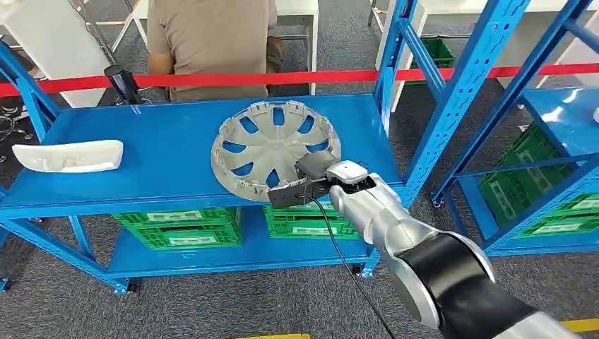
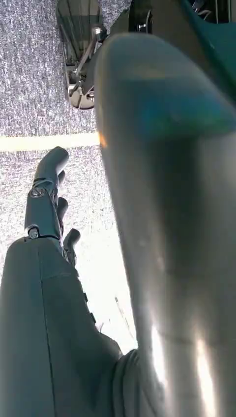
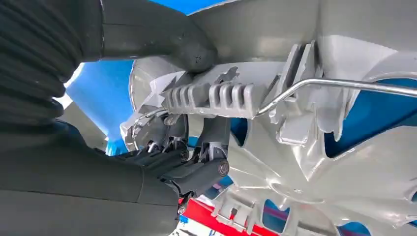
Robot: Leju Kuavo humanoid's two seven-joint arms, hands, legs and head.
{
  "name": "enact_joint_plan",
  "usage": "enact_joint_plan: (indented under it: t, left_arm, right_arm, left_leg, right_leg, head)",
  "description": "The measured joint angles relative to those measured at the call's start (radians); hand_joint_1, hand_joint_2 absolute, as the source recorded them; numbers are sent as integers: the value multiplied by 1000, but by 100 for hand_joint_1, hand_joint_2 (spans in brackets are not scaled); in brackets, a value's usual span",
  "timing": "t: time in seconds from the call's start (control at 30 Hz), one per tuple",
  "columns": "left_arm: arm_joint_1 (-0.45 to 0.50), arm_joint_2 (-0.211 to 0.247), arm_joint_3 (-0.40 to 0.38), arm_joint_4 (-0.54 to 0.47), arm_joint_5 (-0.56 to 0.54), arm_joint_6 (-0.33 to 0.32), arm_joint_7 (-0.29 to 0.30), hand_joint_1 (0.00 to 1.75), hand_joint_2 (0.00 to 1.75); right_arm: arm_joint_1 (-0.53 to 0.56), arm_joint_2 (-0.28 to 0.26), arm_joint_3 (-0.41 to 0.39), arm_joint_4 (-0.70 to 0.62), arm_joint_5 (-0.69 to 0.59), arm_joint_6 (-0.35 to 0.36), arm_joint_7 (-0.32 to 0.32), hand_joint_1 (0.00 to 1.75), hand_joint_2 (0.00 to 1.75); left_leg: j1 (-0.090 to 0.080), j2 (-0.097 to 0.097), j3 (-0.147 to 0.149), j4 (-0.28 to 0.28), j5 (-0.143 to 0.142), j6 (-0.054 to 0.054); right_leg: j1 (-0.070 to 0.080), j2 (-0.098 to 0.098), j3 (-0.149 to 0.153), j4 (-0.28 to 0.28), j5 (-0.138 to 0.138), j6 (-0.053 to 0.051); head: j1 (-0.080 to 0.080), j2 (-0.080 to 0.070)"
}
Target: Take the parts from the cabinet and place them on the table.
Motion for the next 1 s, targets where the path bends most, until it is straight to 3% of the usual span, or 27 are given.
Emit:
enact_joint_plan:
  t: [0.3,0.47,0.57,0.67,0.8,0.83,1.0]
  left_arm:
    - [0,0,0,0,-1,0,-33,0,0]
    - [0,0,0,0,-2,0,-42,0,0]
    - [0,0,0,0,-3,0,-42,0,0]
    - [0,0,0,0,-3,0,-59,0,0]
    - [-3,0,-1,0,-5,0,-90,0,0]
    - [-3,0,-1,0,-10,0,-97,0,175]
    - [-9,-2,-13,0,-31,0,-115,0,175]
  right_arm:
    - [-1,-2,-1,0,9,0,-3,166,175]
    - [-5,-4,-1,0,23,0,-11,175,175]
    - [-19,-10,-1,0,33,-1,-12,171,175]
    - [-46,-18,-1,0,43,-1,-40,169,175]
    - [-91,-32,0,0,58,7,-128,168,175]
    - [-101,-36,0,0,59,10,-129,169,175]
    - [-147,-47,0,0,62,18,-121,169,175]
  left_leg:
    - [0,0,0,0,0,0]
    - [0,0,0,0,0,0]
    - [0,0,0,0,0,0]
    - [-1,0,0,0,0,0]
    - [-1,0,0,0,0,0]
    - [-1,0,0,0,0,0]
    - [-1,1,0,0,0,0]
  right_leg:
    - [0,0,0,0,0,0]
    - [0,0,0,0,0,0]
    - [0,0,0,0,0,0]
    - [0,0,0,0,0,0]
    - [0,0,0,0,0,0]
    - [0,0,0,0,0,0]
    - [0,0,-1,0,0,0]
  head:
    - [0,0]
    - [0,0]
    - [0,0]
    - [0,0]
    - [0,0]
    - [0,0]
    - [0,0]
